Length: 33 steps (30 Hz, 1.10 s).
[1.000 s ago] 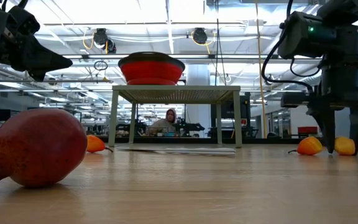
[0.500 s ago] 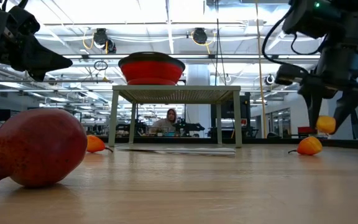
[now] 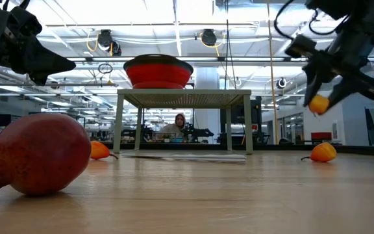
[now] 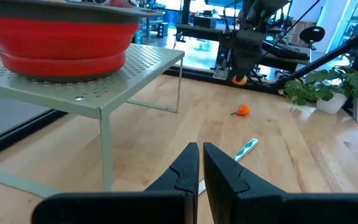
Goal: Pick & Place Fruit
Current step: Put the peach into the red strainer bowl
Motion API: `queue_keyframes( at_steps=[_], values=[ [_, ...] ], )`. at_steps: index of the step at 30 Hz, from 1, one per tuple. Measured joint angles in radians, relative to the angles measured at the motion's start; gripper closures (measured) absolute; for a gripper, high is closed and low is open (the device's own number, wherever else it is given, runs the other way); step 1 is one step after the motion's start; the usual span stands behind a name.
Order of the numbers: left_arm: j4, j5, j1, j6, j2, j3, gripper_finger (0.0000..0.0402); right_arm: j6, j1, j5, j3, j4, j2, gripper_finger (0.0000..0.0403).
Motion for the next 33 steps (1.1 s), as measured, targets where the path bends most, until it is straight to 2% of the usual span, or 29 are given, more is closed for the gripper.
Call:
queue_keyframes(
  at_steps=[7, 13, 20, 26, 33],
  values=[
    [0.001, -0.003, 0.000, -0.017, 0.000, 0.000, 0.0380, -0.349, 0.000, 0.105, 0.000, 0.089, -0.099, 0.0295],
    [0.001, -0.003, 0.000, -0.106, 0.000, 0.000, 0.0380, -0.722, 0.000, 0.108, 0.000, 0.201, -0.147, 0.0289],
    [0.001, -0.003, 0.000, -0.112, 0.000, 0.000, 0.0380, -1.067, 0.000, 0.109, 0.001, 0.291, -0.156, 0.0294],
    [0.001, -0.003, 0.000, -0.112, 0.000, 0.000, 0.0380, -1.295, 0.000, 0.108, 0.001, 0.305, -0.156, 0.0285],
    [0.001, -0.003, 0.000, -0.115, 0.000, 0.000, 0.0380, -1.522, 0.000, 0.106, 0.001, 0.386, -0.156, 0.0292]
  ],
)
